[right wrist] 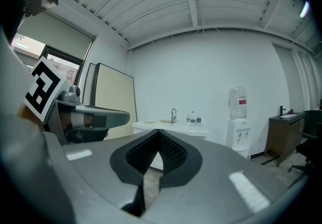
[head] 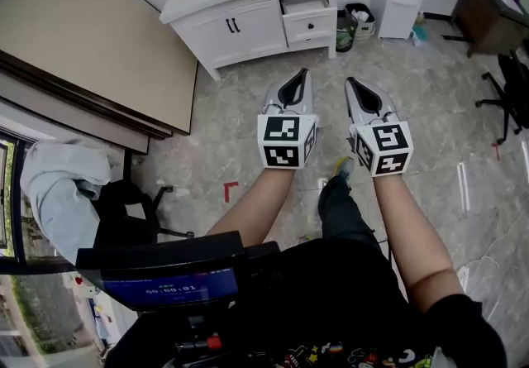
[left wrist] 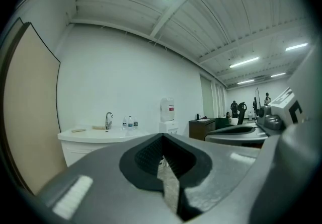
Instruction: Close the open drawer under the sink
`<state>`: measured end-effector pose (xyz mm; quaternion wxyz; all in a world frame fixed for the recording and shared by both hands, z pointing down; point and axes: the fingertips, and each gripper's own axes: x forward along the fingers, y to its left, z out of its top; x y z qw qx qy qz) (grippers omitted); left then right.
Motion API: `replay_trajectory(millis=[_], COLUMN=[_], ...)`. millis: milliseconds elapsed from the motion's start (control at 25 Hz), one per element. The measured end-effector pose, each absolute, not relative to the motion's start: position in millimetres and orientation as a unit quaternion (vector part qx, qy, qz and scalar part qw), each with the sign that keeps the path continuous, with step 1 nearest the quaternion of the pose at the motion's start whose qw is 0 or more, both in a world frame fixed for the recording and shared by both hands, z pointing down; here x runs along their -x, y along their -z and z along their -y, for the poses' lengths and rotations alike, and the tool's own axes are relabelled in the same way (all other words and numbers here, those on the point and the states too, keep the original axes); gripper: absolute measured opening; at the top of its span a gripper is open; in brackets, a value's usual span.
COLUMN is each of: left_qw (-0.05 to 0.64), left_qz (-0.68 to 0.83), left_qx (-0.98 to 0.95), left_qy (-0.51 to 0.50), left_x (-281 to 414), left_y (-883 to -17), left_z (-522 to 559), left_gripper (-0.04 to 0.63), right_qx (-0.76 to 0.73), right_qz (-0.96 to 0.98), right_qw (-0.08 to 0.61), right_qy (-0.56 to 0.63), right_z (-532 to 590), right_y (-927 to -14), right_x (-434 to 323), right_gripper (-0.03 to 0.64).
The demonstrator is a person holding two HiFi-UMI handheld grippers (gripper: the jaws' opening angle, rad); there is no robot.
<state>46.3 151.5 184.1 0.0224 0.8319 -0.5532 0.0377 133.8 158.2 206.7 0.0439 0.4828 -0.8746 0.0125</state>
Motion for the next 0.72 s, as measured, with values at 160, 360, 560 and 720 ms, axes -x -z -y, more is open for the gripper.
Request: replay_trajectory(millis=[160, 360, 560, 720], left_qw=[0.018, 0.027, 0.042, 0.046], left_qz=[0.556, 0.579, 0.583, 0.574], left_qx=[-0.829, -0.813, -0.807, -0.813], left_qy=[-0.05, -0.061, -0.081, -0.088], left_x=[-53.7, -47.1, -34.6, -27.2], left_y=[-196.9, -206.4, -231.4, -259.9], left_z=[-46.6, 94.0, 184.6, 250.9], left_gripper=[0.001, 0.001, 0.001, 0.001], right_qx=[-0.462, -0.448, -0.437, -0.444], right_qz=[0.886, 0.893, 0.897, 0.892], right_qw=[0.042, 0.045, 0.06, 0.072], right_qy=[-0.014, -0.022, -0.03, -0.044], right_z=[-50.7, 94.8, 185.0, 244.8], right_y=[-224.8, -235.7, -258.3, -292.5], right_x=[-131.9, -127.9, -112.0, -99.7], right_gripper=[0.021, 0.022, 0.023, 0.023])
